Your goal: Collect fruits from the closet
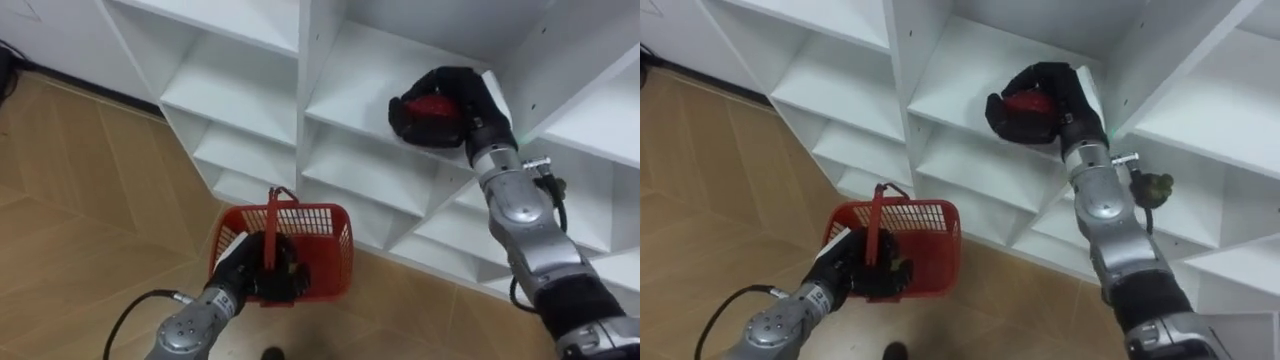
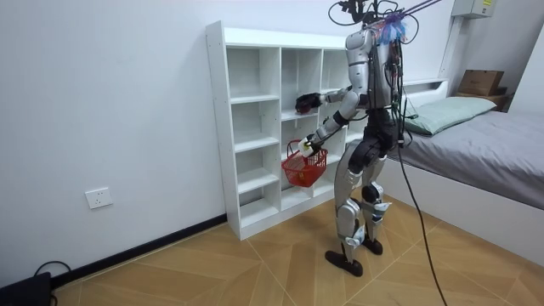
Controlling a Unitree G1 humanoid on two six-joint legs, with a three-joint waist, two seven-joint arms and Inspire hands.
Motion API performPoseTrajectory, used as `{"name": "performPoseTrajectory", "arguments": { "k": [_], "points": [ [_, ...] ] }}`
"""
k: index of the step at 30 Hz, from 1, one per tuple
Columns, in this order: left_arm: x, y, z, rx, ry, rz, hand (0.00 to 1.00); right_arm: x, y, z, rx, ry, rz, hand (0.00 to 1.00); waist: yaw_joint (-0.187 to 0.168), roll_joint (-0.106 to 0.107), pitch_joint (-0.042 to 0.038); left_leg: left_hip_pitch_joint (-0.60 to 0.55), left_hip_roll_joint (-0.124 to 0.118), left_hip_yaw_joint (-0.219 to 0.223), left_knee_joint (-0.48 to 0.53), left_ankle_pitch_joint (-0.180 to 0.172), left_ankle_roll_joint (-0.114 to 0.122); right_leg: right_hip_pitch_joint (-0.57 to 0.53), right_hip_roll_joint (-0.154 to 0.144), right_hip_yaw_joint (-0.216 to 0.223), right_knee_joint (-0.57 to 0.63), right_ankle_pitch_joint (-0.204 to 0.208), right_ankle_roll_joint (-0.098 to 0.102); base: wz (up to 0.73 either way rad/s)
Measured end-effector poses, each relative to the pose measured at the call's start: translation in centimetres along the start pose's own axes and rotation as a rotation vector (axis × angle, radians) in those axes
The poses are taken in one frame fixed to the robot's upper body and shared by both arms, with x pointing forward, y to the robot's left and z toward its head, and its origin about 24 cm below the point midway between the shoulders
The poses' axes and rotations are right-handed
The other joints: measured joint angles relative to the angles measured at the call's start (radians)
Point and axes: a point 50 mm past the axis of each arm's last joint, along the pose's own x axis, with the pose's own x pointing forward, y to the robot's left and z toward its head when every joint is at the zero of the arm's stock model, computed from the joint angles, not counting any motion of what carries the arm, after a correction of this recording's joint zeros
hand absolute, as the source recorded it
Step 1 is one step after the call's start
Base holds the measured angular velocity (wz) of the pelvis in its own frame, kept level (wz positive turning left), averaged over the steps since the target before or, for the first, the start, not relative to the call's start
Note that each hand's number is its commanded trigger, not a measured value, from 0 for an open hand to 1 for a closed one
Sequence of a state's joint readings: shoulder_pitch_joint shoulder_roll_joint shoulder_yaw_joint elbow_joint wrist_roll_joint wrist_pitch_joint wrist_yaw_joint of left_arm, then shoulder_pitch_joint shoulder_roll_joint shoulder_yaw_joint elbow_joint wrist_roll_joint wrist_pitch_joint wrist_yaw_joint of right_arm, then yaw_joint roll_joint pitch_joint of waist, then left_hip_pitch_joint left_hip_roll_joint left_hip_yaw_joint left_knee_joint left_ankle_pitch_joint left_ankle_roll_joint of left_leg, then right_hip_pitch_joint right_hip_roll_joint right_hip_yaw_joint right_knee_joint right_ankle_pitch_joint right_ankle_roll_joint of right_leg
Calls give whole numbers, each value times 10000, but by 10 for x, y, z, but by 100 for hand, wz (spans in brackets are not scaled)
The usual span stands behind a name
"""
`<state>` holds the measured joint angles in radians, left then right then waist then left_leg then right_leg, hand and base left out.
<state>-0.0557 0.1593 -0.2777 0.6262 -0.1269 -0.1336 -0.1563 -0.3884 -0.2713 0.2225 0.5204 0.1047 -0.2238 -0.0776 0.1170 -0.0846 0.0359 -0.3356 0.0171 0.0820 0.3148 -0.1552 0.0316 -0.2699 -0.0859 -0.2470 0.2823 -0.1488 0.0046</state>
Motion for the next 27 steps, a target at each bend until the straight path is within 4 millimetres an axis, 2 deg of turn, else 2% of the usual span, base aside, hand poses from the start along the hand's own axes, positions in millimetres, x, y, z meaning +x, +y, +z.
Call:
{"name": "performPoseTrajectory", "arguments": {
  "k": [3, 5, 11, 15, 20, 27],
  "points": [
    [2, -6, 1, -163, -65, -89, 100, -7, 7, -3, 19, 14, 463, 100, -43, 219, -24, -13, 14, 18, 23, 1, 1, -74, 10, 3, 125, 2, -3, -4],
    [3, -10, 2, -261, -111, -144, 100, -9, 10, -5, -43, 44, 744, 100, -63, 346, -94, -5, 27, 70, 22, 12, 13, -119, 6, 14, 190, 4, -7, -6],
    [4, -14, 3, -374, -233, -225, 100, -10, 17, -4, -128, 4, 1221, 100, -136, 357, -107, 4, 60, 256, 16, 43, 15, -273, 13, 236, 320, 25, -42, -10],
    [4, -15, 4, -377, -306, -251, 100, -20, 31, -2, 305, -214, 1580, 100, -292, 351, -106, -2, 66, 312, 11, 44, 19, -296, 43, 298, 302, 27, -45, -3],
    [5, -16, 11, -351, -686, -359, 100, -32, 46, -11, 779, 102, 2214, 100, -337, 350, -107, -20, 71, 382, -58, 45, 19, -389, 68, 421, 282, 30, -49, -3],
    [5, -17, 15, -718, -1032, -353, 100, -39, 51, -17, 833, 325, 2551, 100, -373, 339, -112, -24, 81, 507, -88, 45, 18, -492, 58, 526, 321, 29, -48, -6]
  ]
}}
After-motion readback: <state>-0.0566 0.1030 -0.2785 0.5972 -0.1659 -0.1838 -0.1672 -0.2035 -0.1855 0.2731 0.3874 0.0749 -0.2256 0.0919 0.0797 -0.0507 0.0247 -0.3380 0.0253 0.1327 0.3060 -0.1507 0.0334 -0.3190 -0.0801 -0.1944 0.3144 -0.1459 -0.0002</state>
